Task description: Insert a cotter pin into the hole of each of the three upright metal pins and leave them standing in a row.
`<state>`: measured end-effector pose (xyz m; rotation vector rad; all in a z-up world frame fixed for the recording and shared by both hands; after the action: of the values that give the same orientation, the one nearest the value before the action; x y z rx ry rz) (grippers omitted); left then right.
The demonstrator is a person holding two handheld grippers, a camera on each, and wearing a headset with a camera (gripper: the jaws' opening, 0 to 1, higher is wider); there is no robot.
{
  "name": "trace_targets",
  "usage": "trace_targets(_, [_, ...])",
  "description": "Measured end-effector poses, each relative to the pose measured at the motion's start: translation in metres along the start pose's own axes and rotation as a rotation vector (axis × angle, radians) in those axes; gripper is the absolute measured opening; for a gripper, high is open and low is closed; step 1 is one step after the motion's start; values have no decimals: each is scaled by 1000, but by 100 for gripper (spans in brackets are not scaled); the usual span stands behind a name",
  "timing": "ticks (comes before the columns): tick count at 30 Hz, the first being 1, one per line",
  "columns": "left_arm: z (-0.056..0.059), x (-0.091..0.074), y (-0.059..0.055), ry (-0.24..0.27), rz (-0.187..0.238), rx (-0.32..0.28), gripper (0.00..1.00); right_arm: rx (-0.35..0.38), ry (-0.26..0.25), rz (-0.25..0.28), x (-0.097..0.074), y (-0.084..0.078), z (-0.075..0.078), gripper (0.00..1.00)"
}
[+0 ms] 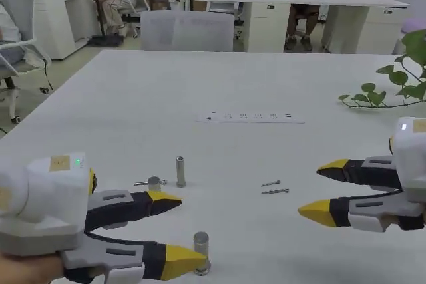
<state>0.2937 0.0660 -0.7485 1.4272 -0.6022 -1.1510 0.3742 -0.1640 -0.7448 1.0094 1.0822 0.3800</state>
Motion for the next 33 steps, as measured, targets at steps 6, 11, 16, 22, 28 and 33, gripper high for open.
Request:
trace_targets(6, [1, -6, 1, 21, -2, -4, 56, -12, 33, -51, 16, 1, 20, 48])
trace_targets(11, [0, -10, 5, 40, 7, -2, 54, -25, 70, -105, 31, -3, 32, 44])
trace_targets(16, [-1, -13, 5, 54, 7, -5, 53, -33, 100, -156, 45, -7, 42, 40])
trace_targets(22, [-3, -15, 4, 63, 8, -9, 51, -43, 124, -201, 58, -11, 50, 36])
trace_targets(28, [-4, -14, 3, 63, 1, -10, 50, -86, 156, -263, 69, -15, 55, 32])
trace_targets(33, [-4, -12, 4, 61, 0, -11, 49, -135, 192, -327, 77, -18, 55, 27])
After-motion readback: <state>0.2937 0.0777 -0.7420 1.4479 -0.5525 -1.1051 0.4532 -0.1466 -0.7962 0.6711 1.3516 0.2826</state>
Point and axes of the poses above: the centre of the closed fingertips' face, and the gripper's own axes: x roughly forward along the fingers, z roughly to its right, y roughly out of its top, the point moved 5 cm from there along -x, roughly backward along the fingers
